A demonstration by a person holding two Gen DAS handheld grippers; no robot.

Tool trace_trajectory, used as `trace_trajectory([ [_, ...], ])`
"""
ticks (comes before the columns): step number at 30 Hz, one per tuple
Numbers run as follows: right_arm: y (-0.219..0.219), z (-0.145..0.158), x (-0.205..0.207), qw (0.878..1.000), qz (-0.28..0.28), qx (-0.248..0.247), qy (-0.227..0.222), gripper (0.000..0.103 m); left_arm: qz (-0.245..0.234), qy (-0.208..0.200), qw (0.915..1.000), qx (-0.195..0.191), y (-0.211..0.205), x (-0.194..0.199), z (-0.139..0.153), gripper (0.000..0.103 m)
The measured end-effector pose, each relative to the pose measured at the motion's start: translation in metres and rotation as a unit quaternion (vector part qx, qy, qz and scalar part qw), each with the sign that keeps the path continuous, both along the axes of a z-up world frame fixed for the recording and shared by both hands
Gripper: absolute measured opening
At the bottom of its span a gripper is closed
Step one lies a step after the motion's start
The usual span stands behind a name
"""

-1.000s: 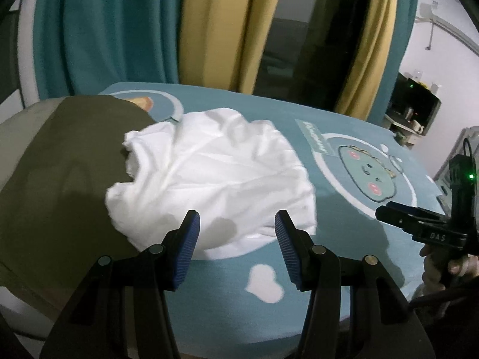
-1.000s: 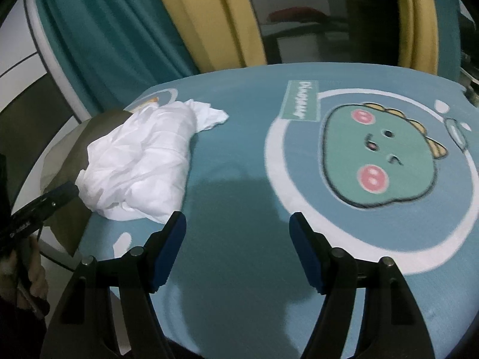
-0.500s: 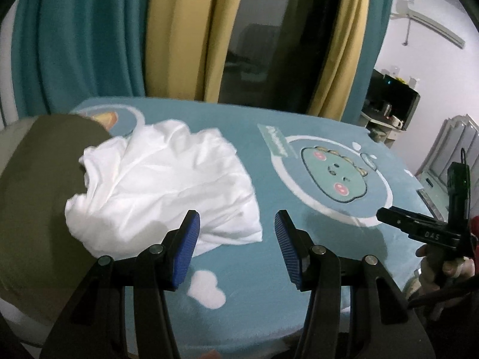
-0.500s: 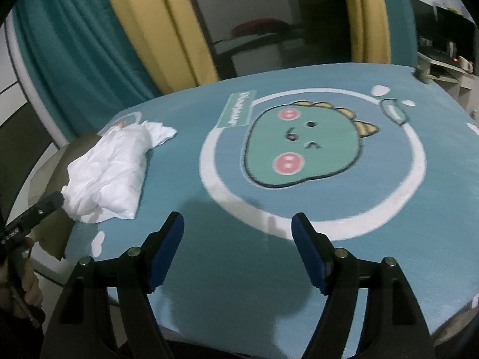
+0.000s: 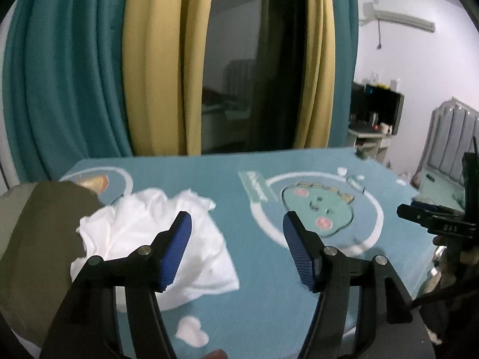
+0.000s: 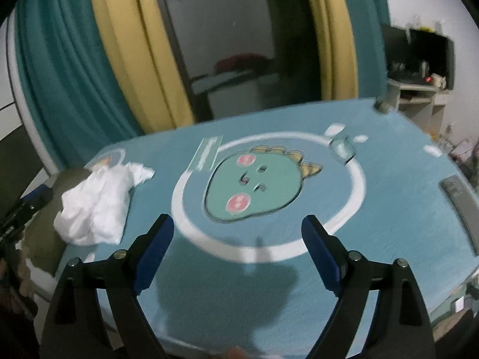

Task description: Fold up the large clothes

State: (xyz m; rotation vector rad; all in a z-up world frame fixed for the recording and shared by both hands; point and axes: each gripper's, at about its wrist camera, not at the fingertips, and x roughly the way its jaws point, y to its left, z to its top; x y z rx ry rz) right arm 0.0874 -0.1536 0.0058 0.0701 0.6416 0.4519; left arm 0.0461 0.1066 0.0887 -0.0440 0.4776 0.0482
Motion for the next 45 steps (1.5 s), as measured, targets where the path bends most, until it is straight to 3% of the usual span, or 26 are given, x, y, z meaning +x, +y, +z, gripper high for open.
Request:
trace_trajectory([
  [10,-0.013,0.062,-0.015,0.995,-0.032,-0.015,-0.095,0.087,0.006,-0.073,0.9973,-0.007,-0.001,-0.006,0.038,0.071],
  [13,-0.014,0.076,-0.021,0.992,-0.033,-0.018,-0.120,0.087,0.010,-0.087,0.9961,-0.011,0.003,-0.010,0.046,0.080],
  [23,-0.005,0.100,-0.034,0.984,-0.032,-0.024,-0.173,0.088,0.043,-0.135,0.9899,-0.013,0.010,-0.025,0.065,0.082],
  [45,0.025,0.072,-0.014,0.990,-0.009,-0.039,-0.134,0.089,0.072,-0.080,0.9941,-0.018,0.040,-0.017,0.032,0.082],
])
